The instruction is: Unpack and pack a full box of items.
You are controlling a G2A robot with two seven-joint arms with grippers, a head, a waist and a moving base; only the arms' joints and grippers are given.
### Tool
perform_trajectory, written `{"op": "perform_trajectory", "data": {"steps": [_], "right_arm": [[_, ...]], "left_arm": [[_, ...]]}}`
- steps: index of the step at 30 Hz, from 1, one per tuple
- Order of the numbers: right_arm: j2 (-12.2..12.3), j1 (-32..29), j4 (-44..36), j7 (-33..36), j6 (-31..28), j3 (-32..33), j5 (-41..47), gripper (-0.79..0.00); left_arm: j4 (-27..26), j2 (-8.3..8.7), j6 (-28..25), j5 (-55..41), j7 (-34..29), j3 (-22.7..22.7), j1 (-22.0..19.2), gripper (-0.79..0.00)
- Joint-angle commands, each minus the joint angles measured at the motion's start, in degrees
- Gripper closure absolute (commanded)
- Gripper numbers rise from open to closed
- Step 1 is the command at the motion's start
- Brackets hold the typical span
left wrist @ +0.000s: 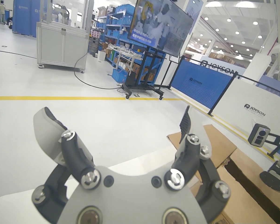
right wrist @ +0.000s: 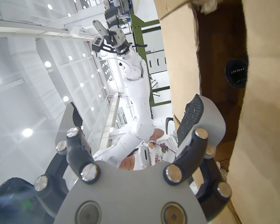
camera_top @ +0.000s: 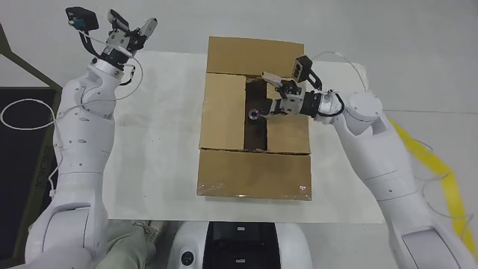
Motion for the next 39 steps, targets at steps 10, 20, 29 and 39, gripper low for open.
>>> {"op": "perform_trajectory", "data": {"steps": [10, 20, 29, 39], "right_arm": [[1.3, -5.0, -9.7, -1.0, -0.9, -1.2, -10.5, -0.785], [2.8, -8.5, -16.3, -4.5, -5.2, 0.7, -21.4, -0.785], [3.1, -9.1, -17.4, -5.9, -5.0, 1.0, -24.0, -0.785], [3.2, -9.6, -19.1, -5.4, -4.2, -0.9, -28.4, -0.785]], "left_arm": [[6.9, 1.78, -17.8, -21.0, -19.7, 2.1, -3.1, -0.785], [6.6, 4.51, -1.8, -52.2, -60.0, 2.5, -7.9, -0.785], [5.4, 5.45, 5.4, -60.2, -68.5, 1.1, -7.9, -0.785], [4.6, 5.35, 7.5, -61.8, -68.0, 1.6, -6.9, -0.785]]}}
